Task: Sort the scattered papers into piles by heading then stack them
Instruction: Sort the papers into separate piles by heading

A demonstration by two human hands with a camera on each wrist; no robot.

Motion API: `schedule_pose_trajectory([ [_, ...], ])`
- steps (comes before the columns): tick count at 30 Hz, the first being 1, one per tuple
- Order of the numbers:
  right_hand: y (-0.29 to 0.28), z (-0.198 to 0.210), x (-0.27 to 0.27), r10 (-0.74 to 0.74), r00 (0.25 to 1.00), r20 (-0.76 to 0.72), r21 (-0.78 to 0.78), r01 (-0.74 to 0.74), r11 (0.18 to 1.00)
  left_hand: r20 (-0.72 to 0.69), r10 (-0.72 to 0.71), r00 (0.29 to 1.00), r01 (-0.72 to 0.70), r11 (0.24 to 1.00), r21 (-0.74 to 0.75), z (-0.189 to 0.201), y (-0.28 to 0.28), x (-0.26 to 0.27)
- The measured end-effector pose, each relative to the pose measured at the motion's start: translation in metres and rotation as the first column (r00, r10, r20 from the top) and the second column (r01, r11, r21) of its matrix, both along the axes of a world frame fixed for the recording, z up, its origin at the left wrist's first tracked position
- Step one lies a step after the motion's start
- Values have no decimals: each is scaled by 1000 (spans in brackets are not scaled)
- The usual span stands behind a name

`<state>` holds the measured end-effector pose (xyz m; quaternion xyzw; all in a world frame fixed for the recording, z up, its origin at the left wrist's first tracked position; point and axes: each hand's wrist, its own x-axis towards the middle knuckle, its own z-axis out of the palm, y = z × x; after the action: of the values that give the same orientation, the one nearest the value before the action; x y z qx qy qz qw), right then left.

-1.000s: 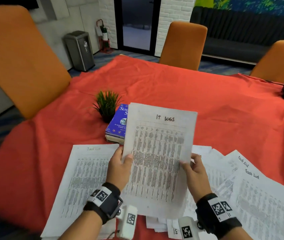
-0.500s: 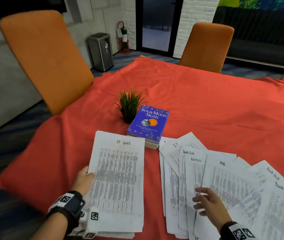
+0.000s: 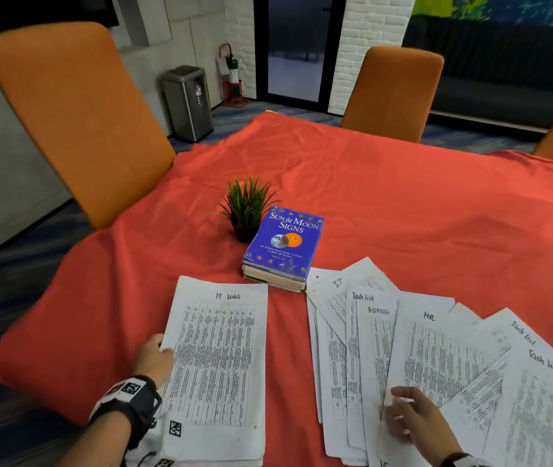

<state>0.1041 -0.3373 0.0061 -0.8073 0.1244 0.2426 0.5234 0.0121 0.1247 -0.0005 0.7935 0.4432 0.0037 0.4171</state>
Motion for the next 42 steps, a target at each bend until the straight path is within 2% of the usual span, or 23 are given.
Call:
schedule_pose_trajectory([
  [7,-2,2,-3,-5,1000,15,-34,6,999,-36,-37,999,40,994,98,1,3,1],
  [13,-2,4,-5,3,1000,16,-44,-2,999,-111,-84,990,99,986,136,-4,5,-1],
  [19,-3,9,-9,-6,1000,18,-29,6,1000,-226,-71,972,123,966,227,-8,10,-1],
  [22,-8,10,-10,-3,1000,26,-41,4,999,-290,-60,955,170,912,373,1,0,3],
  [25,-14,10,-10,-17,999,48,-62,20,998,-217,-132,967,220,865,451,15,-19,19],
  [27,-22,9,-9,-36,996,82,-100,44,994,-96,-239,966,257,883,393,21,-39,36],
  [30,-39,4,-7,-74,993,96,-157,88,984,66,-370,927,352,917,188,36,-86,61],
  [33,-60,-5,-6,-140,988,64,-210,151,966,127,-463,877,466,885,9,38,-142,82],
  [37,-89,-12,-11,-219,976,8,-304,212,929,64,-650,757,649,736,-195,25,-215,97],
  [40,-98,-15,-18,-239,971,-11,-329,222,918,2,-703,711,667,673,-319,18,-261,102],
  [42,-100,-17,-21,-213,977,-26,-324,193,926,-41,-741,671,686,641,-345,13,-285,104],
])
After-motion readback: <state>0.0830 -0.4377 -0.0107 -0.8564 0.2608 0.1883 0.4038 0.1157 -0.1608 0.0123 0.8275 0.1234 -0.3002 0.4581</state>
